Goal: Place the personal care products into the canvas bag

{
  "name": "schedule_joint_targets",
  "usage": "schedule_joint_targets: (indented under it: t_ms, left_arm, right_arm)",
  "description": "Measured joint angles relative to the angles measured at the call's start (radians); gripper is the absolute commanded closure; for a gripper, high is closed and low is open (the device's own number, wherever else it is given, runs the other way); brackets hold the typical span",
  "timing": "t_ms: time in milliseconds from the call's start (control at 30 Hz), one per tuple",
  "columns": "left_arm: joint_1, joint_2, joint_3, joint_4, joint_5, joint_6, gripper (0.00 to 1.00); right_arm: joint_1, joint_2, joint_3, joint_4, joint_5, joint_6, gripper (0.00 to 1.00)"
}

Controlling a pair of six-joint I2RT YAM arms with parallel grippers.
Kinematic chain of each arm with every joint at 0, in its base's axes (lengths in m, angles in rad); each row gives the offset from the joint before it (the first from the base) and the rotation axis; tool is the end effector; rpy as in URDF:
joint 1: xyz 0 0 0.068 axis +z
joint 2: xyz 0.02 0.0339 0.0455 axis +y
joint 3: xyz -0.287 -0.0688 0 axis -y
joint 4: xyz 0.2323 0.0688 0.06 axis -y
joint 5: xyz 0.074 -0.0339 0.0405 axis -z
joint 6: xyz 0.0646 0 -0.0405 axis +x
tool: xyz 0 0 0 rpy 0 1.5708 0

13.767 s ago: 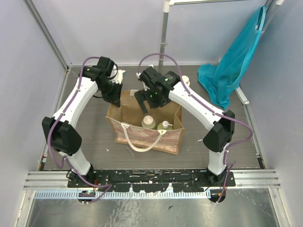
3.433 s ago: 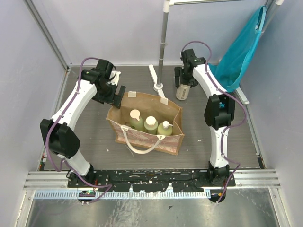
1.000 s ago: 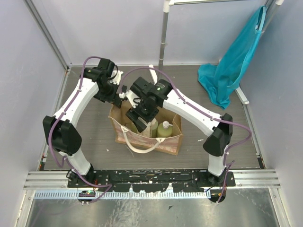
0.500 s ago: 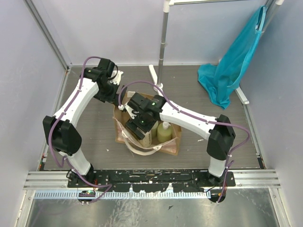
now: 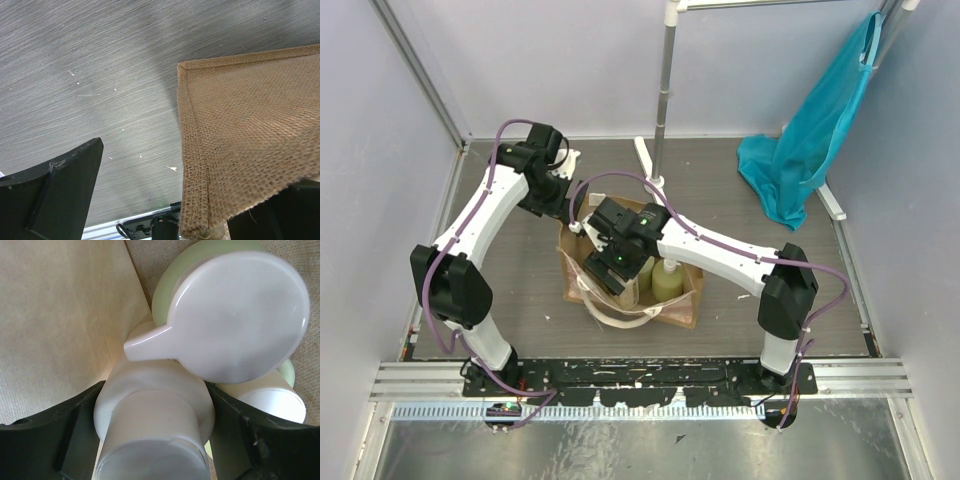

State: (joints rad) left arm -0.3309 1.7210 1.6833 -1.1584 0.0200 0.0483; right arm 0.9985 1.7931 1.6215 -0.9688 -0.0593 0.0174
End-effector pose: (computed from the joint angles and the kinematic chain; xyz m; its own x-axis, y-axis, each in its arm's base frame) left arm 0.3288 -0.1143 0.3195 -0.8631 0.3475 -0.3665 0.3739 0.9275 -0.0009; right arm 0.2027 0.3217 0.2870 -0.5069 -0.7548 -0.4162 -0.8439 0.5330 0.0611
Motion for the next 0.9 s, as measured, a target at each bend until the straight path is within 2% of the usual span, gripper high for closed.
schedule_joint_targets:
  t_ms: [233,700,900]
  left_arm:
    - [0.0,0.0,0.0,-0.007,0.001,0.0,0.02]
    - [-0.001,0.0,0.002,-0.014,0.001,0.0,0.02]
    - [-0.001,0.0,0.04,-0.041,0.001,-0.002,0.02]
  right_arm:
    - [-0.004,0.006,0.032,-0.014,0.021,0.003,0.09]
    - [-0.009,0.014,0.189,-0.083,0.067,0.002,0.06]
    - [-0.048,-0.017,0.236,-0.094,0.072,0.003,0.05]
